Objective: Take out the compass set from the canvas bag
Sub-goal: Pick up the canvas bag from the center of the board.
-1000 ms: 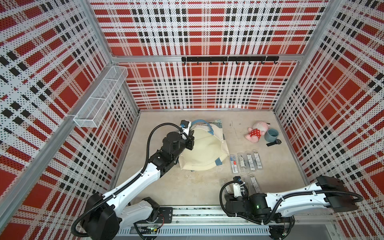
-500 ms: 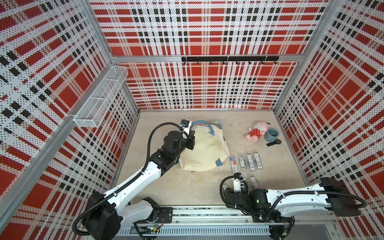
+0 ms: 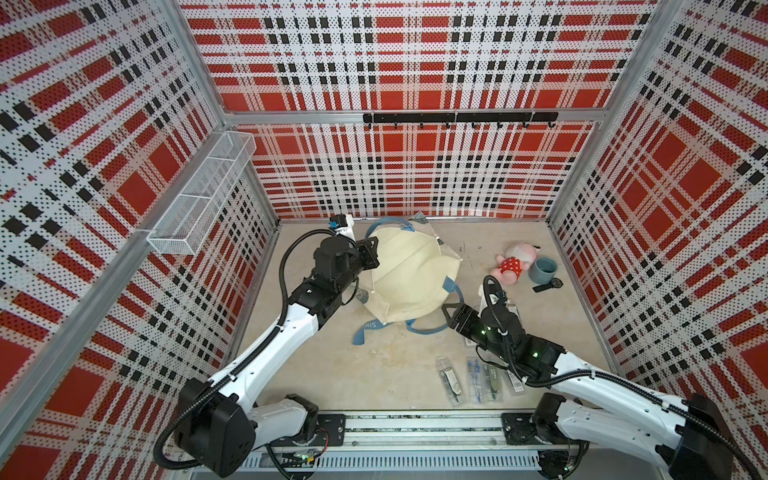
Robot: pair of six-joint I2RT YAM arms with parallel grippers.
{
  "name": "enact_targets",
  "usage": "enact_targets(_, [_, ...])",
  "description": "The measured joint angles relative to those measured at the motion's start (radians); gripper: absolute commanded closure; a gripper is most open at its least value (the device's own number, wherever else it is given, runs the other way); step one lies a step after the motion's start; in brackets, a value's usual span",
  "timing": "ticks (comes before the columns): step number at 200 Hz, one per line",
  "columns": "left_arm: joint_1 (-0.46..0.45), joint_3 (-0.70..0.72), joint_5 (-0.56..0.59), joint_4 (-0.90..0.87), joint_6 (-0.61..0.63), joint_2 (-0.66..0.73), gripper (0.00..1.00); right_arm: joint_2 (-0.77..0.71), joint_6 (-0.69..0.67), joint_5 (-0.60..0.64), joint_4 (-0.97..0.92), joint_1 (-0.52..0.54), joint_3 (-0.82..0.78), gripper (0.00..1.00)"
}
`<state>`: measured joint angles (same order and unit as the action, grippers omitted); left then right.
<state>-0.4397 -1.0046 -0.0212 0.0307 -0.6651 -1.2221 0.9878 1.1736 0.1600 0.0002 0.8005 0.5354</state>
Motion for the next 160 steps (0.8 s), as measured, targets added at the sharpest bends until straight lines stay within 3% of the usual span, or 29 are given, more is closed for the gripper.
enact_targets(32, [-0.011, 0.010, -0.027, 0.047, -0.099, 0.000, 1.00, 0.140, -0.006, -0.106, 0.187, -0.076, -0.004, 0.29])
enact_targets(53, [-0.011, 0.037, -0.045, 0.076, -0.145, 0.000, 1.00, 0.245, -0.007, -0.161, 0.297, -0.096, -0.003, 0.38])
enact_targets(68, [-0.004, 0.062, -0.060, 0.096, -0.175, 0.001, 1.00, 0.325, -0.002, -0.187, 0.355, -0.102, -0.004, 0.53])
enact_targets(89, [0.010, 0.101, -0.081, 0.116, -0.211, 0.010, 1.00, 0.408, 0.006, -0.223, 0.418, -0.110, -0.003, 0.81])
enact_targets(100, [0.019, 0.117, -0.089, 0.120, -0.228, 0.018, 1.00, 0.423, -0.006, -0.242, 0.402, -0.111, 0.017, 0.91])
enact_targets(118, [0.030, 0.127, -0.096, 0.120, -0.246, 0.031, 1.00, 0.424, -0.053, -0.254, 0.290, -0.120, 0.135, 1.00])
enact_targets(136, [0.037, 0.127, -0.095, 0.127, -0.259, 0.045, 1.00, 0.444, -0.116, -0.299, 0.179, -0.158, 0.312, 1.00])
enact_targets(160, [0.031, 0.131, -0.098, 0.153, -0.297, 0.060, 0.83, 0.530, -0.229, -0.380, 0.008, -0.243, 0.577, 1.00])
